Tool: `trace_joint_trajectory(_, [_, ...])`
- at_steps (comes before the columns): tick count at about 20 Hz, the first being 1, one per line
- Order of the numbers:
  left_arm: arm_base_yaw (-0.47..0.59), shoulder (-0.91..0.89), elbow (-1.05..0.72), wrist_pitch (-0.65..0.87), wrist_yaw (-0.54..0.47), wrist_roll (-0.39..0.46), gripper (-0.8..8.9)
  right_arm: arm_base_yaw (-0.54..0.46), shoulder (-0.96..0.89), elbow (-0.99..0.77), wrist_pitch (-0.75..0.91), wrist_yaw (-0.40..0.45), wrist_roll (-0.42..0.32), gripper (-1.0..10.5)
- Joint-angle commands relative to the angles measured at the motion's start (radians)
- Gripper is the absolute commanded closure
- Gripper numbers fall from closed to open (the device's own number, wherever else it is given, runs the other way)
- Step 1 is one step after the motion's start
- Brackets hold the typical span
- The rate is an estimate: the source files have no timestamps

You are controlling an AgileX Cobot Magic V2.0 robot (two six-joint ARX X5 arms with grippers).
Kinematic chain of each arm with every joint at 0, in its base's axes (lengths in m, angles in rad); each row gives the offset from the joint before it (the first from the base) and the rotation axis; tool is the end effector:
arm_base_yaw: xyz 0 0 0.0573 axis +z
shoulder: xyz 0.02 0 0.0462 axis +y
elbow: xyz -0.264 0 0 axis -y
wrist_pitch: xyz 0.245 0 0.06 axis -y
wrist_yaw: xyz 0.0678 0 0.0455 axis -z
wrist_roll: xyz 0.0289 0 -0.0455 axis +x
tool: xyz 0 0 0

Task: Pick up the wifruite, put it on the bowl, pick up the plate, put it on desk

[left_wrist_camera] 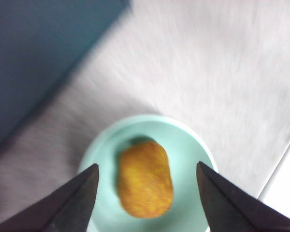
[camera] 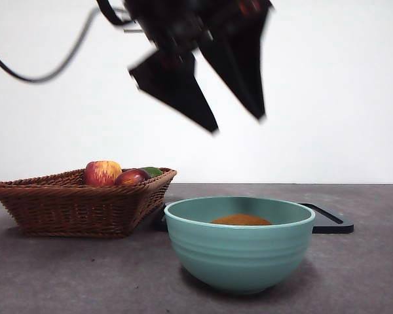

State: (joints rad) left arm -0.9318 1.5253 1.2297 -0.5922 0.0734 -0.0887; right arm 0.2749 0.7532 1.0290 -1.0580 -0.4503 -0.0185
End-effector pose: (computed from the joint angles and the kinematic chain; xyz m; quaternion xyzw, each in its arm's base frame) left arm 0.1896 -0.2588 0.2783 0.1435 0.4094 -0.4173 0.7985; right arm 0.1057 0.0429 0.3424 0.0254 0.3767 0.3314 0.8646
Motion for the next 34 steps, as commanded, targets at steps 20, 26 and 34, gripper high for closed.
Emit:
trace_joint_trajectory(20, [0.393,-0.759,-0.311,-0.156,0.301,-0.050,4.93,0.004,0.006,0.020,0.009,-0.002,0.011,4.6])
trace_joint_trajectory(26, [0.393,-0.785,-0.378,-0.224,0.463,-0.028,4.98,0.005,0.006,0.020,0.002,-0.002,0.011,4.6])
trace_joint_trajectory(34, [0.393,-0.785,-0.378,-0.223,0.462,-0.028,4.98,0.006,0.011,0.015,-0.017,-0.003,0.039,4.6])
